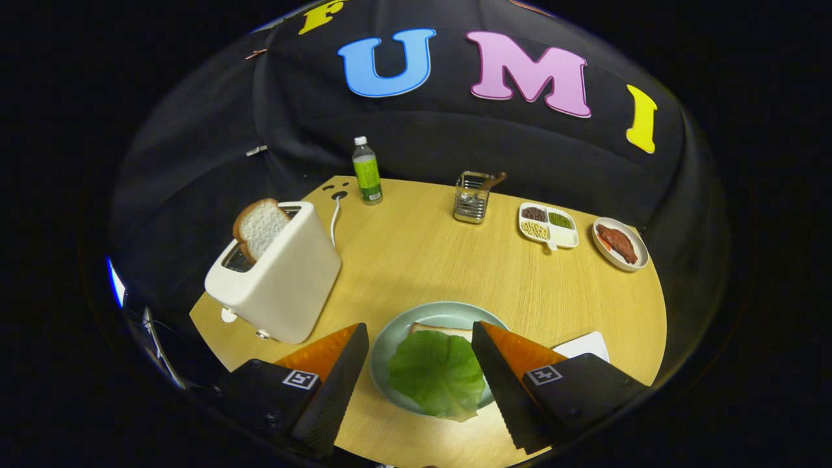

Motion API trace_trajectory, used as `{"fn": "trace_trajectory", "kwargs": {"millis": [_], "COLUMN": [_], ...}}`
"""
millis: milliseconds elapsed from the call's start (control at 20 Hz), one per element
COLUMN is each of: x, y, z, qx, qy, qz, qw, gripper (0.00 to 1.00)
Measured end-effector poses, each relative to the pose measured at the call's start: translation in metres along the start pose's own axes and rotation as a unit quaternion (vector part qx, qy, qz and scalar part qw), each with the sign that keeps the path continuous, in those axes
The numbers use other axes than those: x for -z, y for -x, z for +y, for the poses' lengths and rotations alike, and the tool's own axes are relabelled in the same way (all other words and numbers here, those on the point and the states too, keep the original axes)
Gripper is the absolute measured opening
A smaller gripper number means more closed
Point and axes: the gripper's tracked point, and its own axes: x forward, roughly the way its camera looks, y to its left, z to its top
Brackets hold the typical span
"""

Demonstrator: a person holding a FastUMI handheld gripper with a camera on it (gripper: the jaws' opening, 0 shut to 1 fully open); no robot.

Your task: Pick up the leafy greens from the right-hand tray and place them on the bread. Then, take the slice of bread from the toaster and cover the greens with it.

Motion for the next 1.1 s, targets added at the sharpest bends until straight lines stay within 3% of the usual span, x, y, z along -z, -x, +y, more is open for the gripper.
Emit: {"fn": "trace_trajectory", "kwargs": {"millis": [400,750,1100], "x": [-0.053,-0.078,-0.086], "y": [0.008,0.001,-0.027], "z": [0.073,0.145,0.198], "qx": [-0.061,-0.117,-0.146], "qy": [0.069,0.106,0.126], "qz": [-0.049,-0.065,-0.057], "qw": [0.995,0.985,0.980], "gripper": [0.99,0.99,0.99]}}
